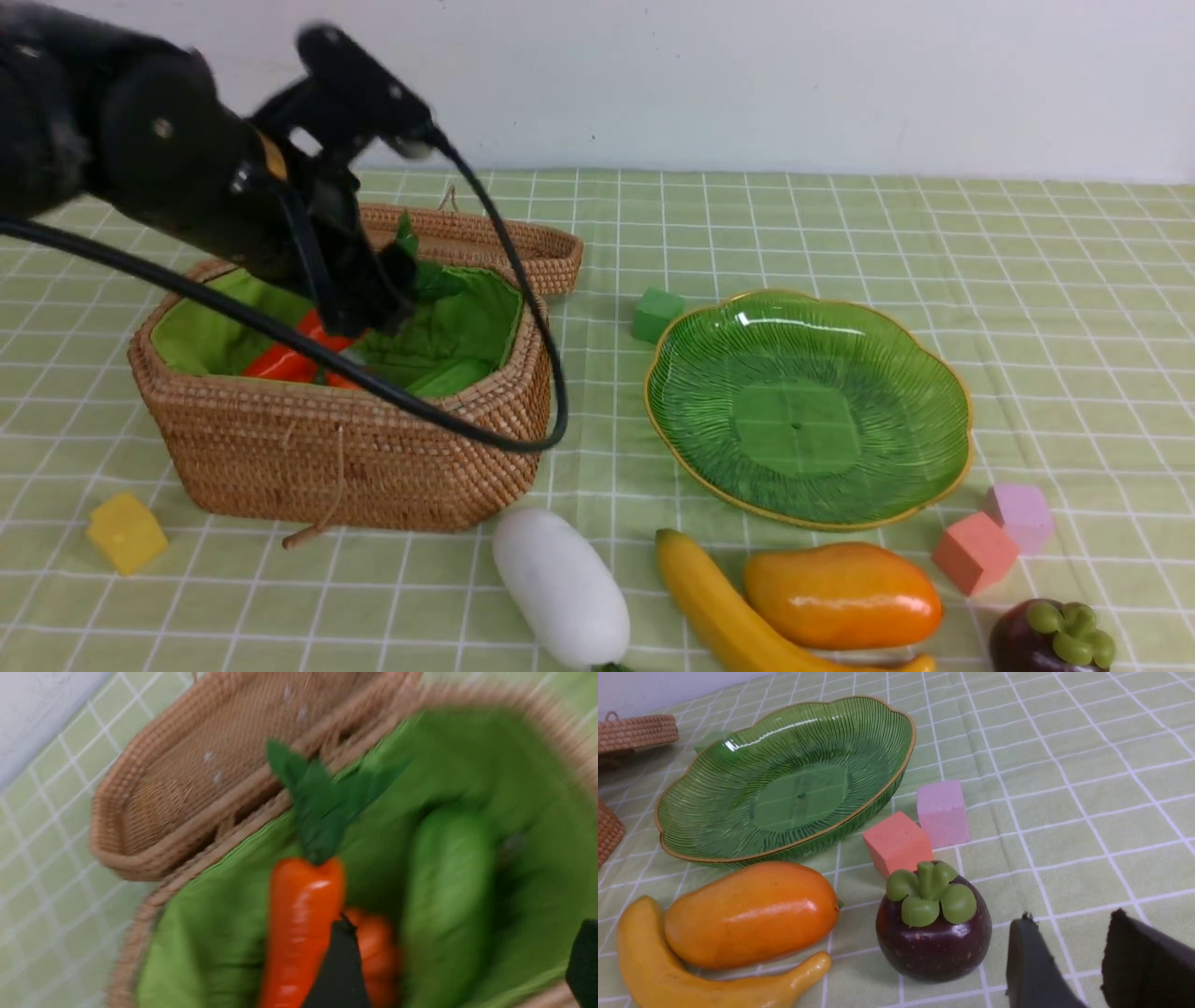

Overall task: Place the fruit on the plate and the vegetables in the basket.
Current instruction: Take a daikon with your left arm and place it on the basket on the left.

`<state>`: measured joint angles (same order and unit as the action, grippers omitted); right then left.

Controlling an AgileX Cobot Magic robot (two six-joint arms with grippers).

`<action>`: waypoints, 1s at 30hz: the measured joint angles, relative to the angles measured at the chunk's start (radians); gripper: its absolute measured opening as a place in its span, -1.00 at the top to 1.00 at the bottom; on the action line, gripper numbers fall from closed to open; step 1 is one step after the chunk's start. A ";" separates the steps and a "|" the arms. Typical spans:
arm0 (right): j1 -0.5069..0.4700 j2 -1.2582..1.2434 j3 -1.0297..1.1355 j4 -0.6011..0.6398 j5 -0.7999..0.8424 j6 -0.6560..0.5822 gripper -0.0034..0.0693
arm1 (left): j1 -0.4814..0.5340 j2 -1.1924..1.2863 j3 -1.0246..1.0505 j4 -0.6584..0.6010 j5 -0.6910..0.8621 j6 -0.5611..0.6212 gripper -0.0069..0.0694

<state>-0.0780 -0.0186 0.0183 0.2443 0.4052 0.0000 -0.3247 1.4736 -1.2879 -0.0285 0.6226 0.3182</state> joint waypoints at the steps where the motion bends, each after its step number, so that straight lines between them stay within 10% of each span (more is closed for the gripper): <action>1: 0.000 0.000 0.000 0.000 0.000 0.000 0.25 | -0.001 -0.041 0.000 -0.088 0.013 -0.054 -0.72; 7: 0.000 0.000 0.000 0.000 0.000 0.000 0.25 | 0.000 -0.163 0.006 -0.357 0.308 -0.452 -0.72; 17: 0.000 0.000 0.000 0.000 0.000 0.000 0.25 | -0.212 -0.100 0.233 -0.551 0.285 -0.567 -0.72; 30: 0.000 0.000 0.000 0.000 0.000 0.000 0.25 | -0.271 0.212 0.110 -0.241 0.159 -1.056 -0.72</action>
<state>-0.0780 -0.0186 0.0183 0.2443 0.4052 0.0000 -0.5957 1.6852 -1.1775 -0.2691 0.7817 -0.7376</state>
